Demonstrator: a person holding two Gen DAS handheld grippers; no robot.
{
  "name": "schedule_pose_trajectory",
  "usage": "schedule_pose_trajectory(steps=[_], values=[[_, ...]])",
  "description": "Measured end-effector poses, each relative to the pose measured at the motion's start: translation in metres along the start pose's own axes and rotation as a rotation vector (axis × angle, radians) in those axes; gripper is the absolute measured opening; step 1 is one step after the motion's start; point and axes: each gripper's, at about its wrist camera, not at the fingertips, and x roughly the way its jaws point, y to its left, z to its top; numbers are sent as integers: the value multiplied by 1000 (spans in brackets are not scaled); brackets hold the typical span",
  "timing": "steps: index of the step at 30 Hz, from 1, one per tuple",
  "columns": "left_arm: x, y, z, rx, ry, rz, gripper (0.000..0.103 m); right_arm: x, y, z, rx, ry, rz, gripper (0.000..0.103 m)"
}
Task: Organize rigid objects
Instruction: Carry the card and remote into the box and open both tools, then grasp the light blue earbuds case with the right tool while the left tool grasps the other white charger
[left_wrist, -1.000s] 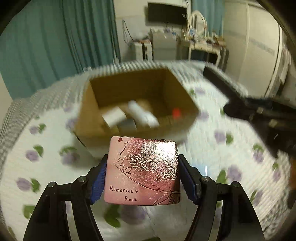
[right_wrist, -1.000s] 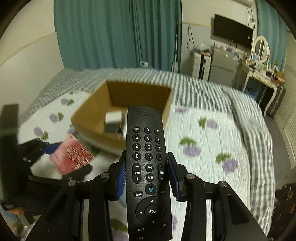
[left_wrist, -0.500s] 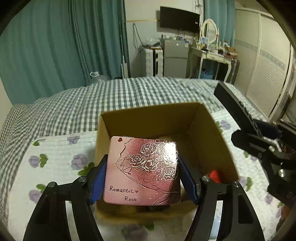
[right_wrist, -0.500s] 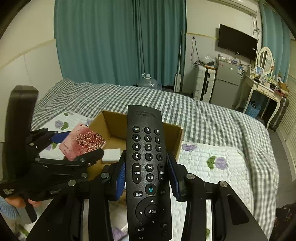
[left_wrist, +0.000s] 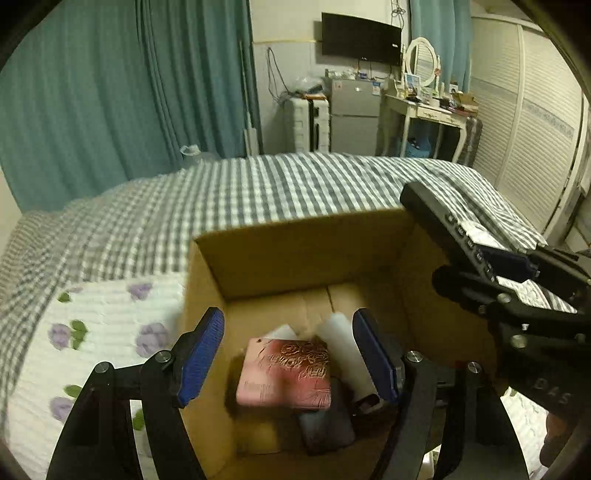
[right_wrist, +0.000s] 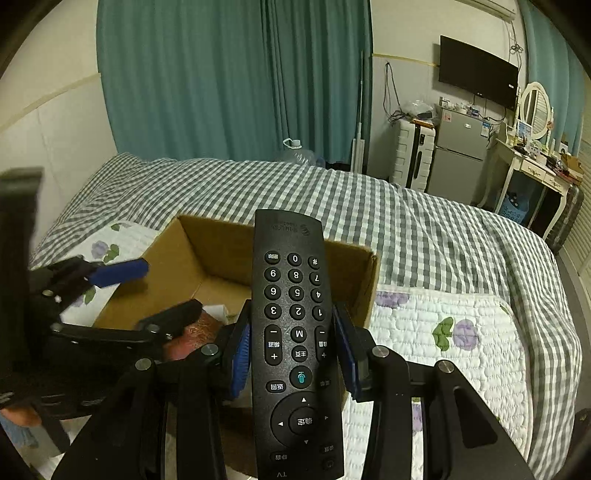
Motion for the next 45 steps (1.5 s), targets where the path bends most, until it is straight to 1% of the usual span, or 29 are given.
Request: schedule_pose_trajectory(steps=[4,7,8,9,10,11,13,15,18,19,21,23,26,29,32,34,36,37,38,40,41,45], values=[[-13,11,-2,-31,-12,18,75,9,3,4,-1,11,-5,39],[-21,17,-6,-27,-21,45,75,14,4,5,9,4,3,40],[-26,19,-8,-22,-24,51,75,13,4,5,16,-1,0,48],[-31,20,-10,-22,-23,55,75,11,4,5,26,-6,-10,61],[-33,21,-12,-24,-24,58,75,3,4,5,42,-16,-28,84],[-42,22,-15,-26,-32,61,75,-5,3,5,48,-35,-30,85],[-56,24,-20,-42,-52,61,75,-29,5,3,41,-54,-33,85],[-74,27,-30,-64,-69,49,75,-48,6,-1,26,-51,-55,85],[-101,25,-52,-83,-93,55,75,-80,7,-16,-5,-37,-90,85],[-107,23,-58,-80,-96,62,75,-93,8,-26,-7,-35,-92,85],[-116,18,-69,-70,-98,76,75,-106,9,-41,2,-26,-86,86],[-118,14,-83,-73,-83,68,75,-112,12,-63,8,3,-74,86],[-116,7,-105,-78,-52,47,75,-105,20,-90,14,50,-67,86],[-105,-3,-126,-30,-9,60,75,-88,30,-117,4,97,-54,86],[-91,-8,-138,2,28,74,75,-63,37,-142,-3,177,-42,86],[-83,-6,-142,0,42,67,75,-47,41,-158,-35,223,-70,86],[-79,-4,-144,2,50,71,75,-33,40,-170,-42,268,-77,86],[-77,-3,-145,2,54,72,75,-29,39,-177,-37,279,-71,82],[-74,-2,-146,-2,59,71,75,-26,38,-181,-36,285,-72,75],[-72,-2,-146,-15,65,67,75,-22,36,-186,-39,295,-80,66],[-71,-2,-146,-17,66,61,75,-23,35,-186,-35,286,-68,58],[-70,-10,-145,-16,69,39,75,-32,28,-178,-25,250,-67,58]])
